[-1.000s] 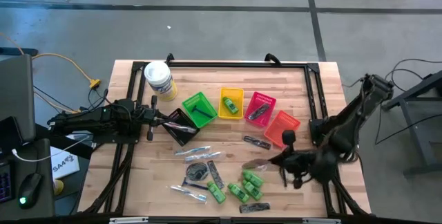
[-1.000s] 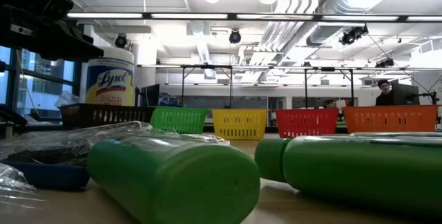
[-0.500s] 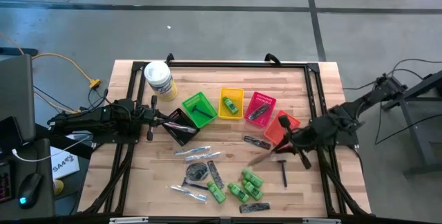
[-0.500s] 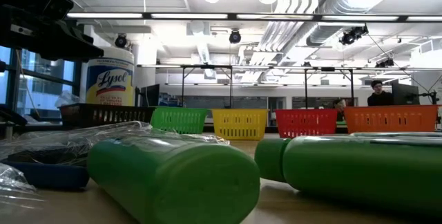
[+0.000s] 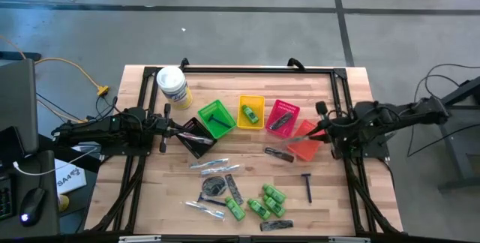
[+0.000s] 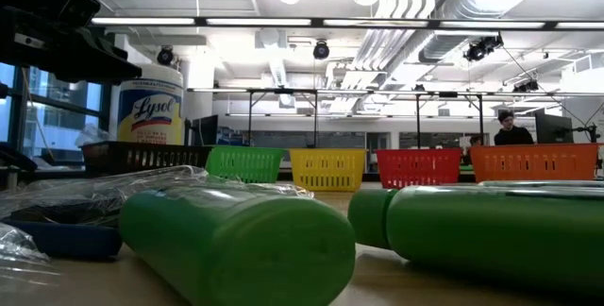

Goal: Pick & Place Travel size toiletries
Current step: Put the right black hair brush into the orange bin

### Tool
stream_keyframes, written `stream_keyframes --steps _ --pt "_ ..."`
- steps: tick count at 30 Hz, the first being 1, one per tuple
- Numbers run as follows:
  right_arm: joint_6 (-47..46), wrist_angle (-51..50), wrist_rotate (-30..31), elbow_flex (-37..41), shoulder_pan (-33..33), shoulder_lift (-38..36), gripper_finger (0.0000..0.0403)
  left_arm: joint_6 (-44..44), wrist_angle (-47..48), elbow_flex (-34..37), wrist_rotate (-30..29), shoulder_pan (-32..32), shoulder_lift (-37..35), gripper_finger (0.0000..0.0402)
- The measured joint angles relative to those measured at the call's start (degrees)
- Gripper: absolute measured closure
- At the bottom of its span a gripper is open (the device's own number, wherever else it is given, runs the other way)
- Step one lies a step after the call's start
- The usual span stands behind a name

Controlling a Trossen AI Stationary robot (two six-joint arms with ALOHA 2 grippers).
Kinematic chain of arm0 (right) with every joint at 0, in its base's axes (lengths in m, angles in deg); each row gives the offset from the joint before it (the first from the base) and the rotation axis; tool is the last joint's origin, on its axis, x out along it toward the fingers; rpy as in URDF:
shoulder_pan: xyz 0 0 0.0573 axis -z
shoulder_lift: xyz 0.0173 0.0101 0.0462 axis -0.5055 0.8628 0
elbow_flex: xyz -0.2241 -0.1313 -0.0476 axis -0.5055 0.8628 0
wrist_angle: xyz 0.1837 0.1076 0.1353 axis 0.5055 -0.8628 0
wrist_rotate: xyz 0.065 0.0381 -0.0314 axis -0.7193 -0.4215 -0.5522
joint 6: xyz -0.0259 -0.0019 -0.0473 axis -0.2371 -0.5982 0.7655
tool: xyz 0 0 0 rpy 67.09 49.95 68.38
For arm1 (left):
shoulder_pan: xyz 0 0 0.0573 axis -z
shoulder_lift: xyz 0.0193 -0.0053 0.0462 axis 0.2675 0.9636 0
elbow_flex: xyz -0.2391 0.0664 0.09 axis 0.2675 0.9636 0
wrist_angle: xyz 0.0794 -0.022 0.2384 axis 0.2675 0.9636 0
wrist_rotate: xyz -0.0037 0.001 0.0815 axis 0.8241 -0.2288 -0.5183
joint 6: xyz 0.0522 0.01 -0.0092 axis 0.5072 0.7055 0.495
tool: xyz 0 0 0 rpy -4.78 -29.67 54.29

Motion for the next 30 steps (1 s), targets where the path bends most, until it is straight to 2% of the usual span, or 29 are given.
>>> stream_keyframes --steps 12,20,30 --pt "-6.95 5.01 -1.85 12.88 6.71 -15.44 0.0400 -0.04 0.00 -0.01 0.00 -0.01 0.00 0.0402" --pt "-8.81 10.32 -2.77 22.15 8.86 -23.14 0.0400 -0.04 0.02 0.01 0.00 0.01 0.02 0.0402" --pt "-10.76 10.84 -2.54 28.40 11.14 -30.38 0.0400 -0.09 0.07 -0.01 0.00 -0.01 0.02 0.0402"
